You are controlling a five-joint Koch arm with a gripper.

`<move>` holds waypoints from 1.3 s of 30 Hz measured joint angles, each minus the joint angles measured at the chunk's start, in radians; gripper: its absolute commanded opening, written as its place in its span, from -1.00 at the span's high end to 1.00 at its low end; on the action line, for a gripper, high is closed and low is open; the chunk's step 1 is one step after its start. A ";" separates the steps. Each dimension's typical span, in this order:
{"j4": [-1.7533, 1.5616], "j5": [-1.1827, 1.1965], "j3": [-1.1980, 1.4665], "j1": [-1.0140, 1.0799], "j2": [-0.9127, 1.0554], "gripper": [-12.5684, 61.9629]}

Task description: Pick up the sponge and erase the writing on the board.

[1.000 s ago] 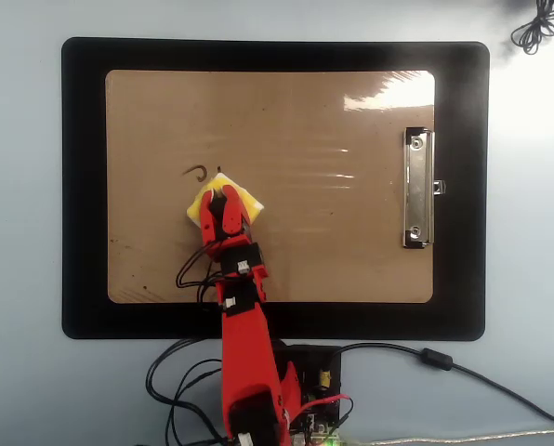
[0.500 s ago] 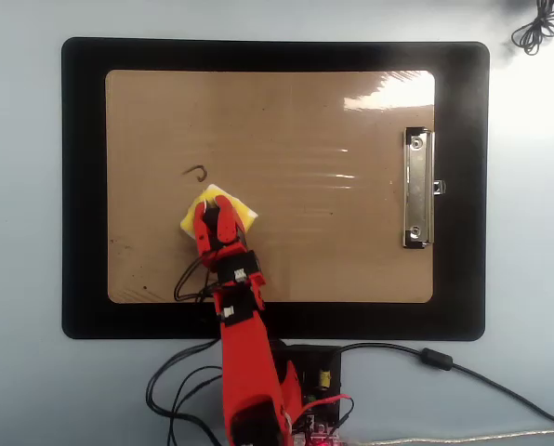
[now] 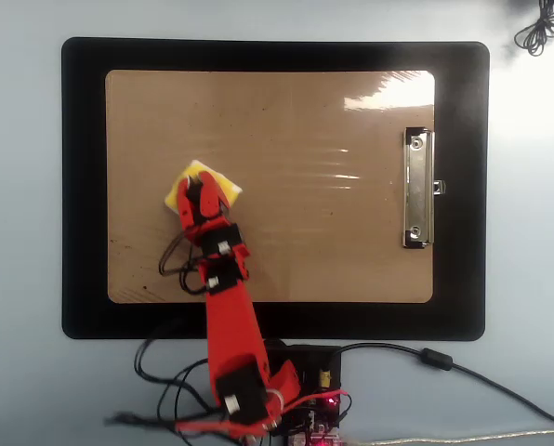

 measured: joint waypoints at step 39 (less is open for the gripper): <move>0.120 -0.448 0.060 -0.497 0.127 0.88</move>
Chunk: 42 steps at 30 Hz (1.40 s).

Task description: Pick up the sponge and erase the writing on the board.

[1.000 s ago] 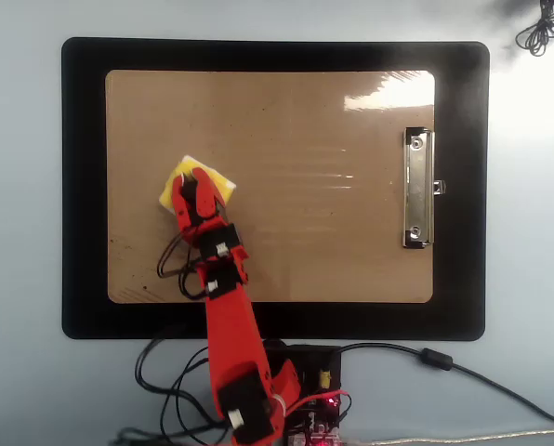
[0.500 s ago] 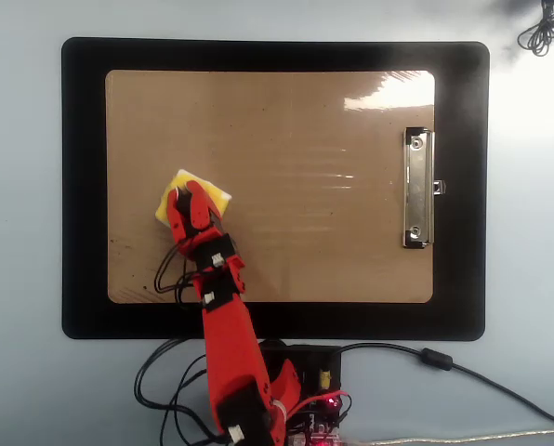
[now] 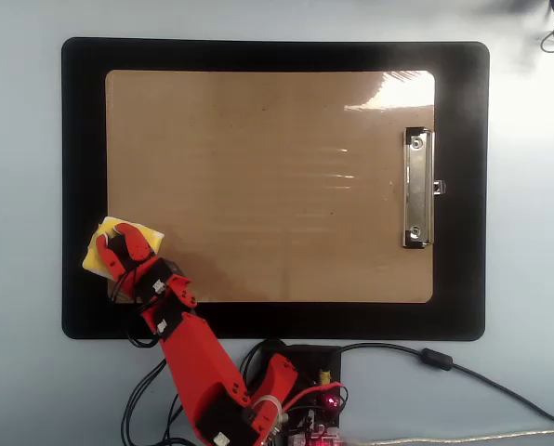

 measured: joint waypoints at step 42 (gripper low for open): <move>-0.014 0.081 0.147 -0.003 0.074 -0.21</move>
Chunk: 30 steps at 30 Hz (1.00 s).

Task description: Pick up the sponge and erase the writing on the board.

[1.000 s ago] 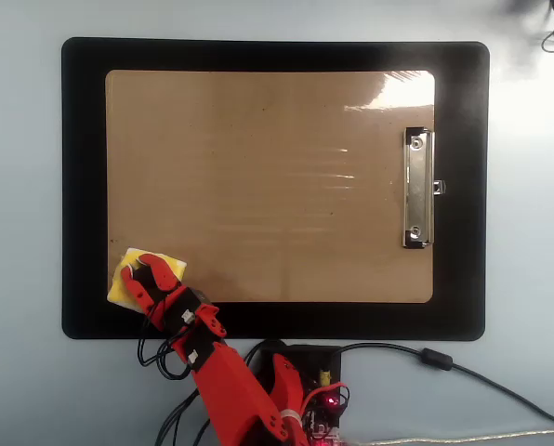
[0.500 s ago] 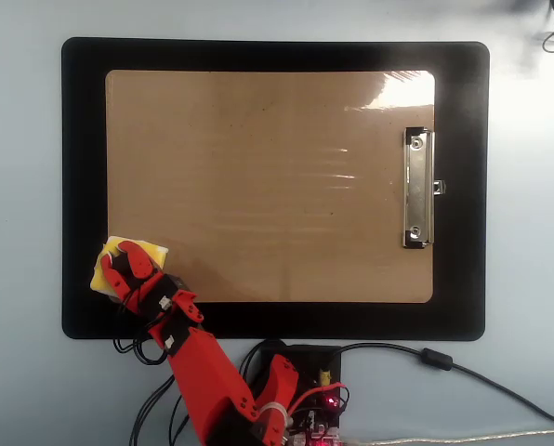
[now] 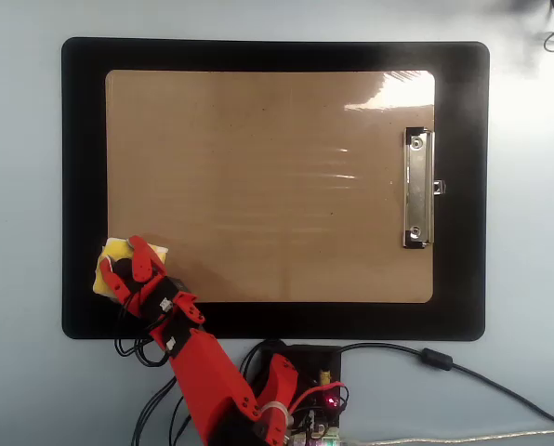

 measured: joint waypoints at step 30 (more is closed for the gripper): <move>0.604 0.083 0.209 0.543 0.795 -0.20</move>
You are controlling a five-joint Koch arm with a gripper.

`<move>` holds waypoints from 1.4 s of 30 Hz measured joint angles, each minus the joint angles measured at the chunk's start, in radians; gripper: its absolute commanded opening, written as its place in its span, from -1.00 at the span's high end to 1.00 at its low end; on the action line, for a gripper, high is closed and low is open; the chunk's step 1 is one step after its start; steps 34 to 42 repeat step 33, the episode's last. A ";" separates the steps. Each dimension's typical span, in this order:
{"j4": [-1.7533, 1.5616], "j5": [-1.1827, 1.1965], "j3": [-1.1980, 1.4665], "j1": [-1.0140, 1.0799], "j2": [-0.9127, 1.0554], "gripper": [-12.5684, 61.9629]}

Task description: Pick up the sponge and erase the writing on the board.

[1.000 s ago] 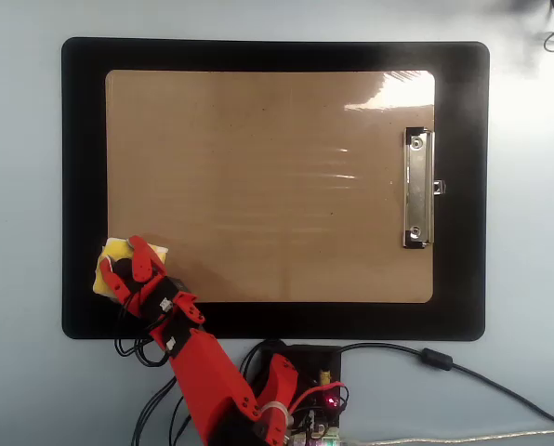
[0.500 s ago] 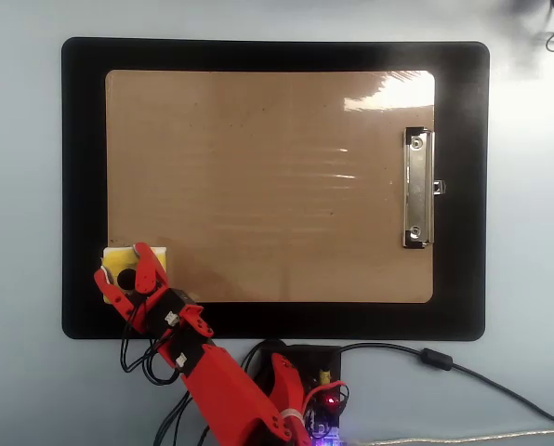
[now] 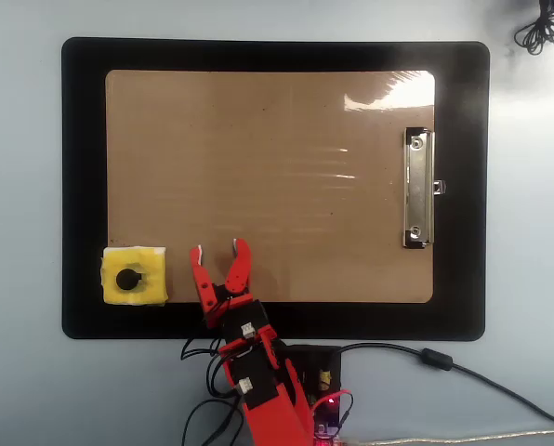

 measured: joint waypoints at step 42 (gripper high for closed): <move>0.927 0.830 -0.037 0.629 0.000 -0.26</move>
